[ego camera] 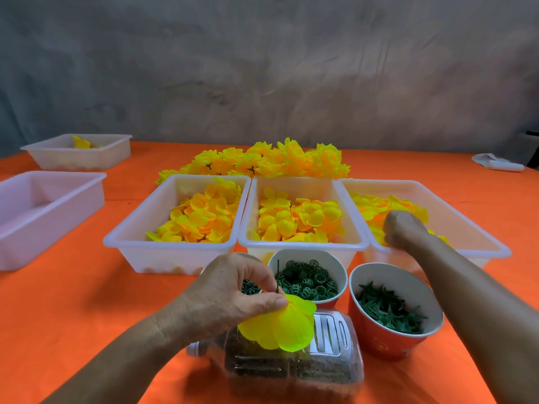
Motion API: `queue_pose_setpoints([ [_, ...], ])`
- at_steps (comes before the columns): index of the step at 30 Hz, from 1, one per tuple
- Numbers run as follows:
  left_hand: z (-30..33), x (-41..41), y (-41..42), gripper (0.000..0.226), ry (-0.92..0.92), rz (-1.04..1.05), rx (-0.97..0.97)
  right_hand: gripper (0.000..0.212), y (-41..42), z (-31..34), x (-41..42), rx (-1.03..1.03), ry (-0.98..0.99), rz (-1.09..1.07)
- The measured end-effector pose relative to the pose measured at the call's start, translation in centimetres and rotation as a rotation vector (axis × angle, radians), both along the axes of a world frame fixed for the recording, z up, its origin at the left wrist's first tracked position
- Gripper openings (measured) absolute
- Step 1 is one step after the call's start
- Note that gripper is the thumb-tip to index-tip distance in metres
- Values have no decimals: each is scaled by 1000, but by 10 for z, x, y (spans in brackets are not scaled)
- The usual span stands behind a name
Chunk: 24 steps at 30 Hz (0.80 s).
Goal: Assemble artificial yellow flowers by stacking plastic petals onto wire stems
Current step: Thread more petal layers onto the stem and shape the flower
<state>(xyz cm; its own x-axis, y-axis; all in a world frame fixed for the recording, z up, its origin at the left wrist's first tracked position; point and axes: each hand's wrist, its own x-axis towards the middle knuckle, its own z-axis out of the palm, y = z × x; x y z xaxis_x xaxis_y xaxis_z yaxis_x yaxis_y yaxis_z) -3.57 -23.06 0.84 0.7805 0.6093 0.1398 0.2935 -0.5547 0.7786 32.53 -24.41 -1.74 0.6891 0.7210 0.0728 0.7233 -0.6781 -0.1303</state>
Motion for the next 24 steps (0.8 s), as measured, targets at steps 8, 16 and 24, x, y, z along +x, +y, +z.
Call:
queue_pose_setpoints([
  [8,-1,-1,-1,9,-9,1,17,10,-5,-4,5,54,52,-80],
  [16,-5,-1,2,9,-32,-32,-15,28,-19,-4,2,419,48,-220],
  [24,-3,0,1,10,-24,-25,-4,25,-37,8,2,759,277,-210],
])
